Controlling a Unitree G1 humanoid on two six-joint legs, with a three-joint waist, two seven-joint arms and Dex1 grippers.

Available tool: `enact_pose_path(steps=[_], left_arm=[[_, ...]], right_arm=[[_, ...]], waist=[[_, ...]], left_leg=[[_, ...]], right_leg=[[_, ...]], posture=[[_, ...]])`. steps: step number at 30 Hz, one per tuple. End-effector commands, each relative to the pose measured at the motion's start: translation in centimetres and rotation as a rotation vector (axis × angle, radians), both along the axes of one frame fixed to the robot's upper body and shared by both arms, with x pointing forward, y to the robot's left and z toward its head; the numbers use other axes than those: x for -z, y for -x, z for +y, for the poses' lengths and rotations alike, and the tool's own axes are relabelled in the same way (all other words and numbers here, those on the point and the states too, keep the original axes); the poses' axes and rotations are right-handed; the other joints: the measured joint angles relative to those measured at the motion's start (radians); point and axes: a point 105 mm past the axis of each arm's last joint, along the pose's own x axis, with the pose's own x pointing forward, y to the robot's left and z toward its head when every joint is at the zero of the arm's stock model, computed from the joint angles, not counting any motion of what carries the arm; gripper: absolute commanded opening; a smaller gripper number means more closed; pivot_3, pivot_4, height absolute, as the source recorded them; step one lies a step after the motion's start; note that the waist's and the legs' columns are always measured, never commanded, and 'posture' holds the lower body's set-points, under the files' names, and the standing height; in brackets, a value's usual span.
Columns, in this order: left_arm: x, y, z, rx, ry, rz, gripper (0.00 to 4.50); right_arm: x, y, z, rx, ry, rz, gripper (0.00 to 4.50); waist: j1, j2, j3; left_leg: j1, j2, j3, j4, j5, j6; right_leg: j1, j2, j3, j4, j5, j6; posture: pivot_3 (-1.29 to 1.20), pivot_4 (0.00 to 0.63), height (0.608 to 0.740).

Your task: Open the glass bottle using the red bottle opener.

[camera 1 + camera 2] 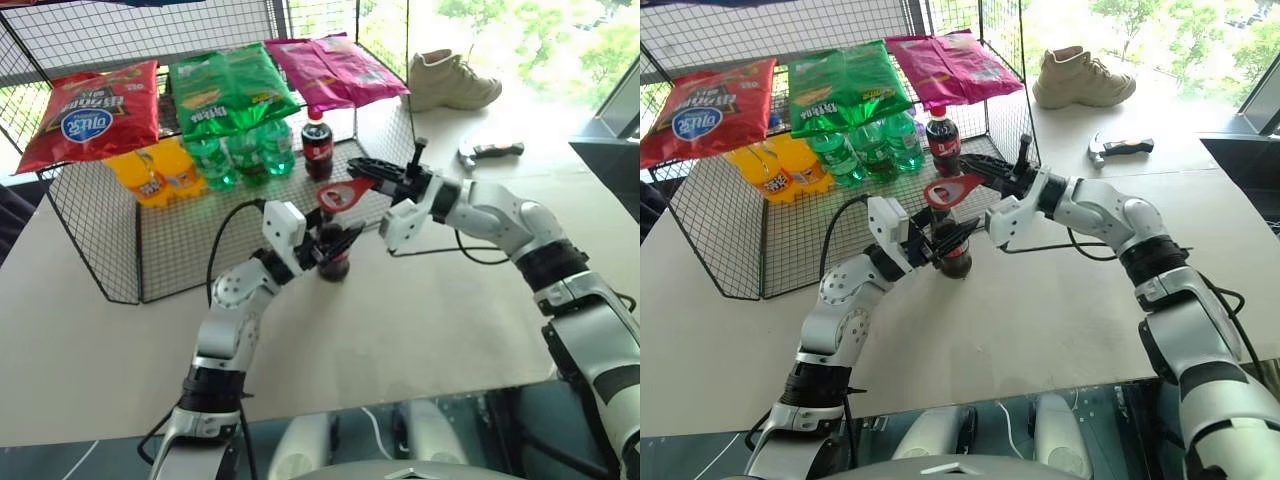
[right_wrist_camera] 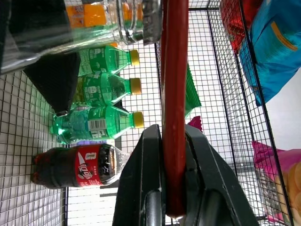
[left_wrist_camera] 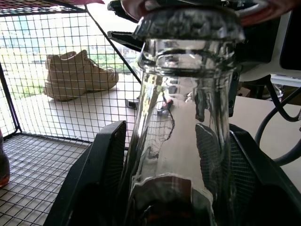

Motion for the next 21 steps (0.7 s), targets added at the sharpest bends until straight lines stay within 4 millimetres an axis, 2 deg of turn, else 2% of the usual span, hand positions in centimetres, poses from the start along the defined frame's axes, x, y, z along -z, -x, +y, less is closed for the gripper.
enact_pose_path(steps=[1, 6, 12, 21], left_arm=[[0.6, 0.2, -0.8, 0.025, -0.007, 0.027, 2.25], [0.6, 0.3, -0.9, 0.025, -0.006, 0.027, 2.25], [0.5, 0.3, -0.9, 0.025, -0.004, 0.022, 2.25], [0.5, 0.4, -0.7, 0.020, -0.003, 0.021, 2.25]], right_arm=[[-2.3, 0.2, -0.1, -0.013, -0.033, -0.069, 0.00], [-2.4, 0.1, -0.2, -0.014, -0.055, -0.053, 0.00], [-1.3, 0.3, 0.3, -0.033, -0.081, 0.033, 0.00], [3.4, 0.7, 1.5, -0.045, -0.116, 0.333, 0.00]], waist=[[0.000, 0.000, 0.000], [0.000, 0.000, 0.000], [0.000, 0.000, 0.000], [-0.001, 0.001, 0.000]], left_leg=[[0.000, 0.000, 0.000, 0.000, 0.000, 0.000], [0.000, 0.000, 0.000, 0.000, 0.000, 0.000], [0.000, 0.000, 0.000, 0.000, 0.000, 0.000], [0.000, 0.000, -0.001, 0.000, 0.000, 0.000]], right_leg=[[0.000, 0.000, 0.000, 0.000, 0.000, 0.000], [0.000, 0.000, 0.000, 0.000, 0.000, 0.000], [0.000, 0.000, 0.000, 0.000, 0.000, 0.000], [0.000, 0.000, 0.000, 0.000, 0.000, 0.000]], posture=[[0.00, 0.150, 0.740], [0.00, 0.150, 0.740], [0.00, 0.150, 0.740], [0.00, 0.150, 0.740]])
